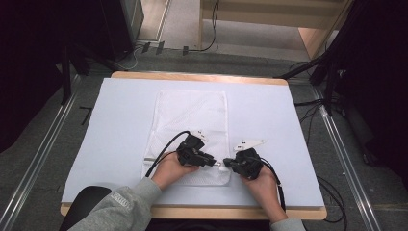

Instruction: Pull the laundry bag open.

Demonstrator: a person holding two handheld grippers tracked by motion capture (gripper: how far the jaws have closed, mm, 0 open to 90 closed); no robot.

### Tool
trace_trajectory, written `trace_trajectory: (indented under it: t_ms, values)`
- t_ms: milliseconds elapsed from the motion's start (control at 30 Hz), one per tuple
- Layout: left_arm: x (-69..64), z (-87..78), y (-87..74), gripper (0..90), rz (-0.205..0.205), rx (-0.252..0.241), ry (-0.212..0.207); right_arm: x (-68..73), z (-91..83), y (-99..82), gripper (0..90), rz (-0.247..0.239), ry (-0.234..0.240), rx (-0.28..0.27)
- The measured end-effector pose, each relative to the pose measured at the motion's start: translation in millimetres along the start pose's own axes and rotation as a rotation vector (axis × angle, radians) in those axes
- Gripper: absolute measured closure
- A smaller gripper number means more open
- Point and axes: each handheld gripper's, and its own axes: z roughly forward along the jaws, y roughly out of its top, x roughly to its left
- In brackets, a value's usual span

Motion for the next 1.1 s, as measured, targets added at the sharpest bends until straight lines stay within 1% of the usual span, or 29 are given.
trace_trajectory:
  t_ms: [67, 167, 200, 233, 367, 400, 433, 567, 667, 733, 800, 833, 900, 1033, 1067, 1100]
  values:
    - [-0.5, 1.9, -0.2, 76.3, 0.0, -0.001, -0.013, 0.4, -0.1, -0.3, 90.0, 0.004, -0.001, 0.0]
    - [-1.7, 3.0, -1.0, 76.6, 0.009, -0.001, -0.01, 0.4, -0.1, -0.4, 90.0, 0.001, -0.001, 0.0]
    - [-1.4, 3.1, -1.5, 76.9, 0.004, -0.003, -0.02, 0.4, -0.1, -0.5, 90.0, 0.004, 0.0, 0.0]
    - [-1.7, 3.0, -2.2, 77.0, -0.005, -0.009, -0.02, 0.3, -0.1, -0.5, 90.0, 0.004, 0.002, -0.001]
    - [-2.6, 2.5, -3.1, 78.5, -0.006, -0.008, -0.04, 0.3, -0.1, -0.6, 90.0, 0.003, 0.002, -0.001]
    - [-4.4, 3.0, -3.5, 78.5, -0.006, -0.006, -0.042, 0.3, -0.1, -0.6, 90.0, 0.003, 0.002, -0.002]
    - [-5.2, 3.8, -3.7, 78.5, 0.005, 0.003, -0.043, 0.2, -0.1, -0.6, 90.0, 0.004, 0.001, -0.002]
    - [-5.9, 7.2, -3.8, 79.3, 0.001, -0.011, -0.047, 0.1, -0.2, -0.7, 90.0, 0.008, 0.004, -0.001]
    - [-6.2, 9.6, -4.3, 81.5, 0.01, -0.025, -0.048, 0.2, -0.1, -0.6, 90.0, 0.006, 0.0, -0.002]
    - [-8.0, 10.8, -4.5, 82.3, 0.026, -0.031, -0.036, 0.2, 0.0, -0.6, 90.0, 0.006, 0.003, -0.002]
    - [-9.1, 11.6, -4.3, 84.5, 0.033, -0.032, -0.021, 0.4, 0.0, -0.3, 90.0, 0.0, 0.004, 0.002]
    - [-8.5, 12.2, -4.2, 85.6, 0.023, -0.036, -0.026, 0.8, 0.1, -0.2, 90.0, 0.003, 0.002, 0.002]
    - [-6.7, 12.4, -4.0, 86.9, 0.017, -0.037, -0.036, 0.7, 0.1, -0.2, 90.0, 0.002, 0.002, 0.003]
    - [-3.9, 12.3, -3.1, 87.5, -0.013, -0.033, -0.055, 0.0, 0.3, -0.8, 90.0, 0.001, 0.009, -0.003]
    - [-2.5, 12.2, -2.6, 87.6, -0.016, -0.029, -0.067, 0.0, 0.3, -1.3, 90.0, -0.002, 0.009, -0.006]
    - [-1.5, 12.2, -2.2, 87.7, -0.033, -0.03, -0.071, -0.3, 0.2, -2.3, 90.0, -0.007, 0.011, -0.01]
